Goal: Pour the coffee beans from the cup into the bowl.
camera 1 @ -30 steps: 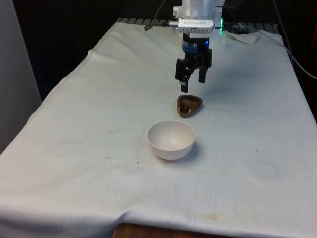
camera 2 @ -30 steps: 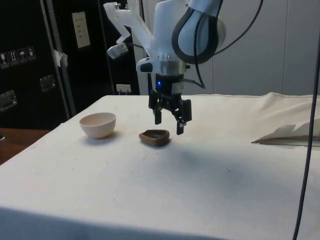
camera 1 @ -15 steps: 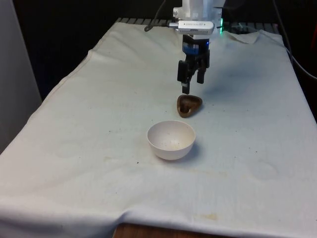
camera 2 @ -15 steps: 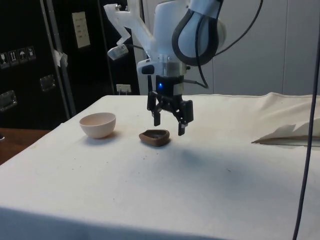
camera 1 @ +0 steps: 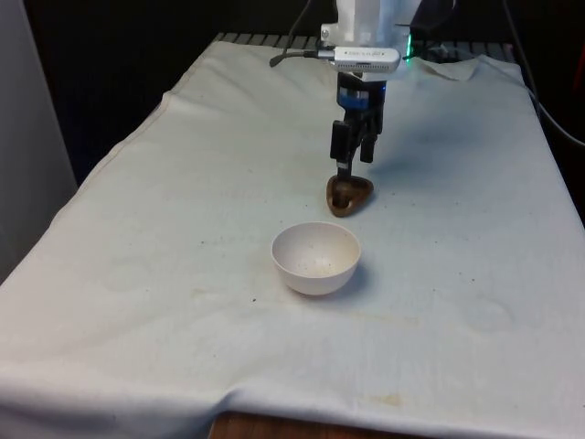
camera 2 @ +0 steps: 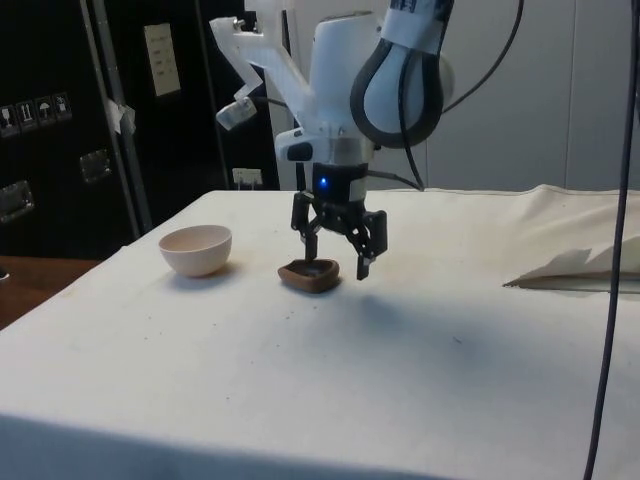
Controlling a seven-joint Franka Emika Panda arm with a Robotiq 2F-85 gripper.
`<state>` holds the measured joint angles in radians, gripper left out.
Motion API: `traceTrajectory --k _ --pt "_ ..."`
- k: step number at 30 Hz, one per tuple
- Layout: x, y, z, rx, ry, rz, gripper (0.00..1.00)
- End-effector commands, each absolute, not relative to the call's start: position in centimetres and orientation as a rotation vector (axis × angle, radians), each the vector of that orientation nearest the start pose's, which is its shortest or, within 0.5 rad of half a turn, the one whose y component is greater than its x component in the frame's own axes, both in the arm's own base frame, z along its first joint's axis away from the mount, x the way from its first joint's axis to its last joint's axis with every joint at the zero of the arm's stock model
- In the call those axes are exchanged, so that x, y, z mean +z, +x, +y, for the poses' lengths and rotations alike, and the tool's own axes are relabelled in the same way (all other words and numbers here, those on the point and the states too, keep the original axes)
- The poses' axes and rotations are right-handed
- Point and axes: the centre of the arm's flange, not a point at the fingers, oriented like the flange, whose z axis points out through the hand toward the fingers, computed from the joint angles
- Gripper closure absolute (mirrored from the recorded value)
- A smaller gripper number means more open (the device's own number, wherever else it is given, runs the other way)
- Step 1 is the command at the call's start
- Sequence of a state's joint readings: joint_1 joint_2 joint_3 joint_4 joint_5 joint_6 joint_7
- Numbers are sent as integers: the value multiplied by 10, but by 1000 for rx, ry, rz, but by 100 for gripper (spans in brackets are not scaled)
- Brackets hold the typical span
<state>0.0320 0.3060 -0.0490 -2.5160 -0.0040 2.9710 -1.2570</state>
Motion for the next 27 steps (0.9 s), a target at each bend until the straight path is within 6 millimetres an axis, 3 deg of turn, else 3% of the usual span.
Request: traceTrajectory --k 1,27 --pt "177 476 -9 -178 -2626 -1897 0" --pt "174 473 -13 -148 -2527 -2057 0"
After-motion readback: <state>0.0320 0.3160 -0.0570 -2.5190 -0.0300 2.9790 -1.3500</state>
